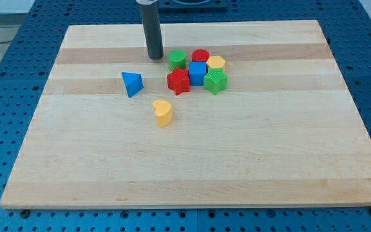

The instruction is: Drag the green circle closer to the red star

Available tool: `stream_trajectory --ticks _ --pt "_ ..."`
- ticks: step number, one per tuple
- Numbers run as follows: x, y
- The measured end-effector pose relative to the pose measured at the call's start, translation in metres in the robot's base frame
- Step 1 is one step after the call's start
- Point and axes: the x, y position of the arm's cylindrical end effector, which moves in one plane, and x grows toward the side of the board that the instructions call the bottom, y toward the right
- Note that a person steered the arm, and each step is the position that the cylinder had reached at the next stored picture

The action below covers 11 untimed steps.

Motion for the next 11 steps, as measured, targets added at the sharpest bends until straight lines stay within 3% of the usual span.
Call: stream_trajectory --ticks 7,9,11 --pt "0.016 0.017" --pt "0.016 -0.008" --pt "0.048 -0.02"
